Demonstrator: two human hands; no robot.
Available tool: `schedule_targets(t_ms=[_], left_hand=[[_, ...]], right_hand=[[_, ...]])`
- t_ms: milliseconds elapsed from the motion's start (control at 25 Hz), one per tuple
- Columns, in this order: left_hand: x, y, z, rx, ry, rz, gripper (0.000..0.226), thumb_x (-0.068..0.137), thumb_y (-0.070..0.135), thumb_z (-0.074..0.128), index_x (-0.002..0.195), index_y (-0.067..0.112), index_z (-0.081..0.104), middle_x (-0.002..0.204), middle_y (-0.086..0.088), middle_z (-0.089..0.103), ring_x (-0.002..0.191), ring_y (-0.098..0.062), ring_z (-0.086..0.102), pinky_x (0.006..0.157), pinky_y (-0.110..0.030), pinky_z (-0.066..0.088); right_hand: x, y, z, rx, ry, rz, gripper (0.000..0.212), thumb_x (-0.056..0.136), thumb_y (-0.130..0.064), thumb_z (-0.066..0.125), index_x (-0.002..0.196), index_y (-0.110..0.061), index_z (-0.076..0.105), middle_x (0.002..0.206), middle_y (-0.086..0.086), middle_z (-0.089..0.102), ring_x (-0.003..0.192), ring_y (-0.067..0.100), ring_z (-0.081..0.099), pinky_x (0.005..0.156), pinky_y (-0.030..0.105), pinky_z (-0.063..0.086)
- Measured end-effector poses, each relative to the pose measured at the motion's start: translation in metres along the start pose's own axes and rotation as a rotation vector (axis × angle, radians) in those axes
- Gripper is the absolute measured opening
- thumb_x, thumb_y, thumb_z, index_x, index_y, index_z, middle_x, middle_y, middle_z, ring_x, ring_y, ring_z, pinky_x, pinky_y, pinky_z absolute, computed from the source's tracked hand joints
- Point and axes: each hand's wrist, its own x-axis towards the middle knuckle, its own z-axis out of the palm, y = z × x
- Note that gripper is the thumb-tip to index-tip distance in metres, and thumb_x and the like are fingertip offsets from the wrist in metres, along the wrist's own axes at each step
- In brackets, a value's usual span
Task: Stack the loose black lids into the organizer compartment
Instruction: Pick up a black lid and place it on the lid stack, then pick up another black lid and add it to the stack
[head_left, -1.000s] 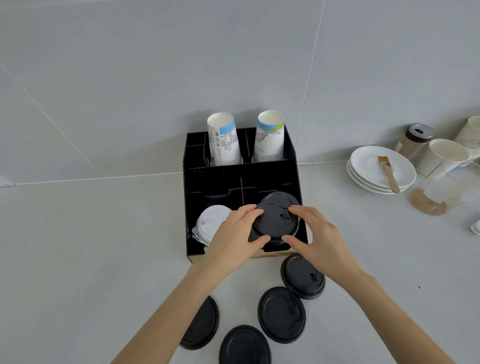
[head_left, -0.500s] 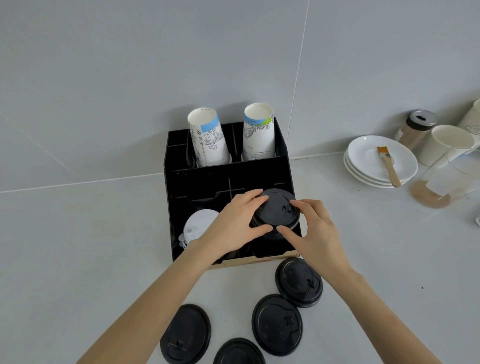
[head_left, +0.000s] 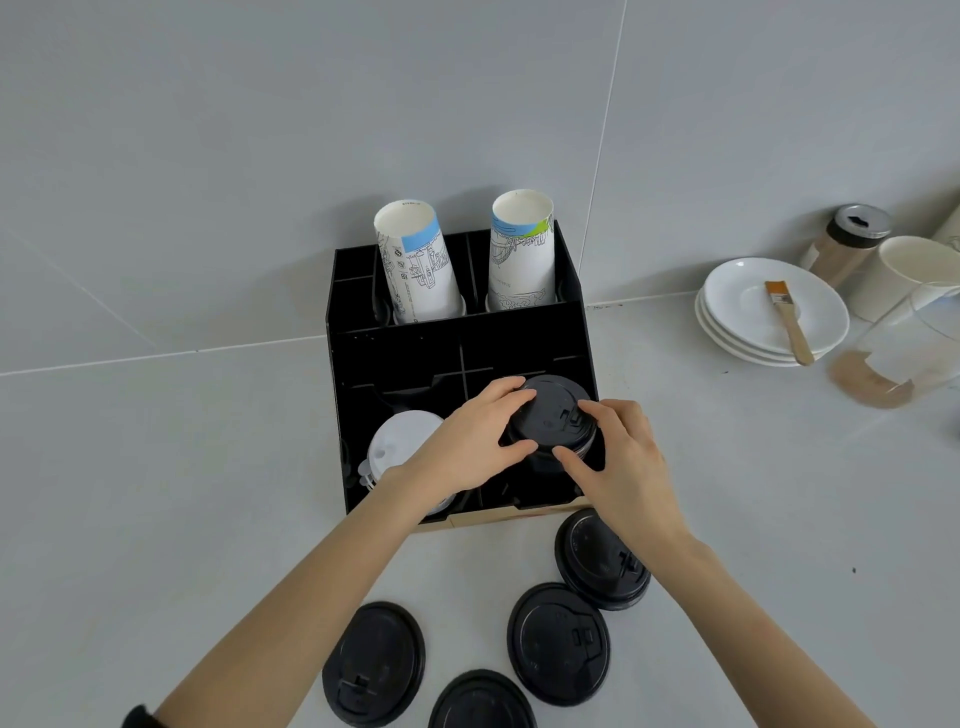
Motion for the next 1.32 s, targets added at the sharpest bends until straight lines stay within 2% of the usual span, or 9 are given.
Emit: schedule_targets(t_ms=[200, 520, 640, 800, 1000, 1200, 1320], left_hand=[[-0.007, 0.002, 0.008, -0.030, 0.038, -0.007, 0.058, 0.089, 0.024, 0.053, 0.139, 0.015, 0.025, 0.154, -0.001, 0.018, 0.139, -0.018, 0.025, 0.112, -0.030, 0.026], [-0.016, 0.014, 0.010, 0.051, 0.097, -0.020, 0.058, 0.089, 0.023, 0.052, 0.139, 0.014, 0.023, 0.154, -0.007, 0.013, 0.140, -0.024, 0.017, 0.114, -0.038, 0.023], [-0.028, 0.018, 0.011, 0.052, 0.173, 0.010, 0.056, 0.088, 0.024, 0.052, 0.137, 0.015, 0.027, 0.151, -0.007, 0.022, 0.139, -0.023, 0.021, 0.114, -0.038, 0.025], [-0.048, 0.031, 0.017, 0.009, 0.226, 0.088, 0.048, 0.088, 0.021, 0.052, 0.133, 0.017, 0.035, 0.144, -0.002, 0.035, 0.132, -0.017, 0.032, 0.108, -0.033, 0.031], [-0.069, 0.044, 0.039, -0.024, 0.112, 0.106, 0.046, 0.090, 0.025, 0.049, 0.133, 0.018, 0.035, 0.141, 0.002, 0.038, 0.128, -0.014, 0.037, 0.105, -0.030, 0.032], [-0.078, 0.044, 0.073, 0.030, -0.022, -0.030, 0.056, 0.089, 0.032, 0.050, 0.137, 0.017, 0.027, 0.148, 0.000, 0.031, 0.134, -0.019, 0.033, 0.110, -0.032, 0.028], [-0.076, 0.042, 0.088, 0.043, -0.064, -0.079, 0.061, 0.087, 0.034, 0.052, 0.138, 0.018, 0.023, 0.150, 0.000, 0.029, 0.136, -0.019, 0.030, 0.112, -0.036, 0.028]], right_hand=[[-0.008, 0.002, 0.003, 0.006, 0.042, -0.007, 0.047, 0.080, -0.022, 0.064, 0.123, -0.011, 0.046, 0.124, 0.008, 0.047, 0.115, 0.023, 0.046, 0.085, 0.024, 0.037], [-0.014, 0.002, -0.001, 0.039, 0.046, -0.021, 0.047, 0.081, -0.020, 0.064, 0.124, -0.013, 0.046, 0.129, 0.007, 0.045, 0.117, 0.022, 0.047, 0.088, 0.023, 0.037], [-0.027, 0.003, -0.009, 0.059, 0.067, -0.039, 0.045, 0.082, -0.019, 0.063, 0.123, -0.016, 0.046, 0.135, 0.005, 0.041, 0.118, 0.020, 0.046, 0.088, 0.023, 0.035], [-0.050, 0.014, -0.019, 0.055, 0.075, -0.024, 0.043, 0.082, -0.018, 0.062, 0.122, -0.017, 0.047, 0.133, 0.002, 0.045, 0.121, 0.020, 0.046, 0.092, 0.025, 0.034], [-0.073, 0.035, -0.025, 0.045, 0.009, 0.033, 0.045, 0.083, -0.020, 0.061, 0.125, -0.019, 0.044, 0.132, 0.001, 0.046, 0.122, 0.022, 0.045, 0.096, 0.029, 0.037], [-0.090, 0.052, -0.019, -0.003, -0.189, 0.134, 0.065, 0.083, -0.033, 0.059, 0.136, -0.014, 0.027, 0.144, 0.004, 0.035, 0.132, 0.022, 0.033, 0.110, 0.036, 0.030], [-0.096, 0.059, -0.013, -0.011, -0.251, 0.146, 0.066, 0.083, -0.032, 0.059, 0.137, -0.014, 0.026, 0.144, 0.004, 0.036, 0.132, 0.021, 0.034, 0.110, 0.035, 0.030]])
